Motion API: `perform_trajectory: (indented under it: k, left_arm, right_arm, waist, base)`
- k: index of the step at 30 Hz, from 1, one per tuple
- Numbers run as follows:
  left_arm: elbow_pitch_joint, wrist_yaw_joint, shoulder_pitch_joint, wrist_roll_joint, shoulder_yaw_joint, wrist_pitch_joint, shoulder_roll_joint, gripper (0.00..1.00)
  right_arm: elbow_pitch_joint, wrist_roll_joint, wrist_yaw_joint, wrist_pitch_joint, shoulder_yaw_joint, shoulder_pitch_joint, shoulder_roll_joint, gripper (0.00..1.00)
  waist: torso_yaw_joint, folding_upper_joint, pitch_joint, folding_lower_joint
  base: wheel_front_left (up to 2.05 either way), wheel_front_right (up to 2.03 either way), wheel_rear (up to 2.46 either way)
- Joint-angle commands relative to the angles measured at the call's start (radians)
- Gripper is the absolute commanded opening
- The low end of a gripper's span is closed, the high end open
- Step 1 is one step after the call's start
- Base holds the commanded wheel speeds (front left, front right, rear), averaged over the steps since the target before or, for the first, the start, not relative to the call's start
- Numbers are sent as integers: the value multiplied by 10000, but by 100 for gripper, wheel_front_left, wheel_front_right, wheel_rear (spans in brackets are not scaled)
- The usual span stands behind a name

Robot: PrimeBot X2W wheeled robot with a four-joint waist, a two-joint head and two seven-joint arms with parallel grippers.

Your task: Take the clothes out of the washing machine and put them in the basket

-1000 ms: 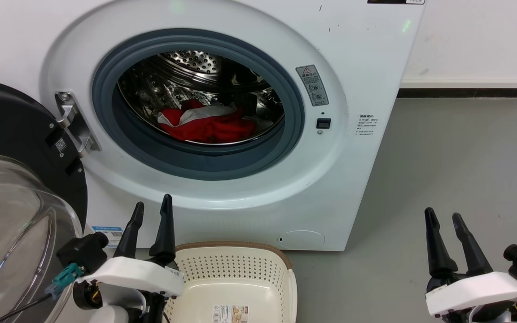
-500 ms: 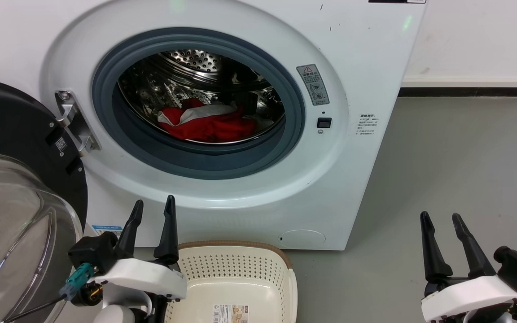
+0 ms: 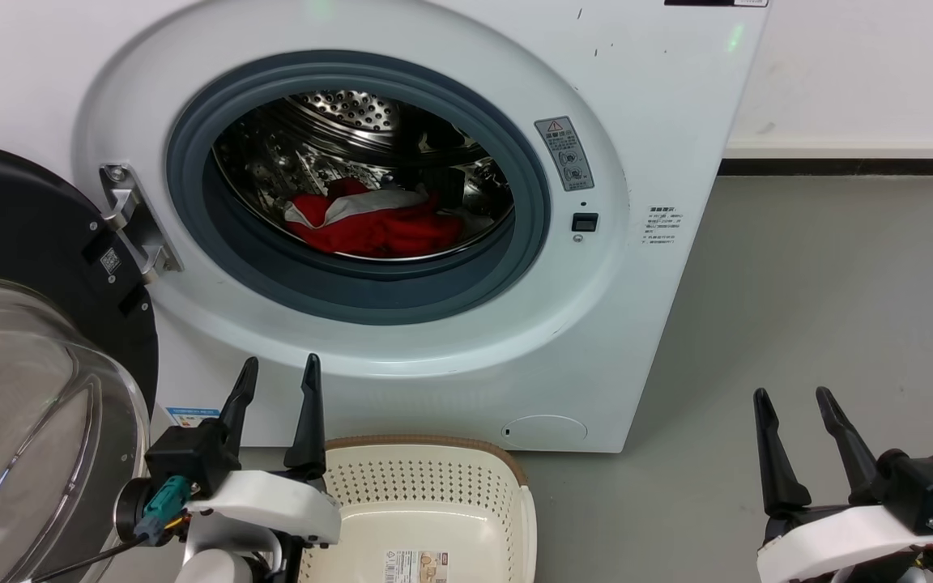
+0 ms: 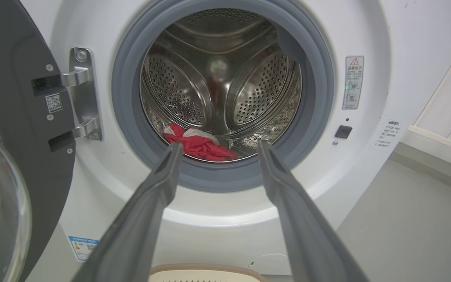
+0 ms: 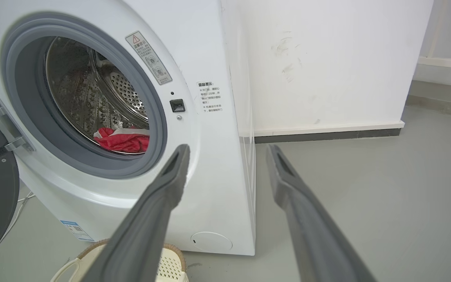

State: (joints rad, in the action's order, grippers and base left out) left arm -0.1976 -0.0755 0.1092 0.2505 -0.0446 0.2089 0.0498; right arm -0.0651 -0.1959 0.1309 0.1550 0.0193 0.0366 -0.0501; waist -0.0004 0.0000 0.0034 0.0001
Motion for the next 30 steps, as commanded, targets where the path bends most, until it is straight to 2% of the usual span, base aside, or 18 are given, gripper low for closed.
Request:
perform_trajectory:
  k: [1, 16, 24, 30]
  left_arm:
    - [0, 68, 170, -286, -23, 102, 41, 100]
    - [-220, 191, 213, -1546, -73, 431, 48, 100]
    - [-351, 201, 199, -1839, -40, 574, 30, 100]
    - [-333, 192, 191, -1787, -25, 569, 21, 100]
  right_arm:
    - [115, 287, -2, 90, -3, 58, -5, 100]
    - [198, 1503, -3, 212, -76, 196, -2, 100]
    - [217, 1991, -3, 332, -118, 272, 0, 100]
    - [221, 1922, -3, 334, -159, 269, 0, 100]
  waist:
    - [1, 0, -3, -1]
    - [16, 0, 22, -1]
    - [53, 0, 38, -1]
    - [79, 0, 79, -1]
  base:
    - [0, 0, 0]
    - [0, 0, 0]
    - [0, 0, 0]
    - [0, 0, 0]
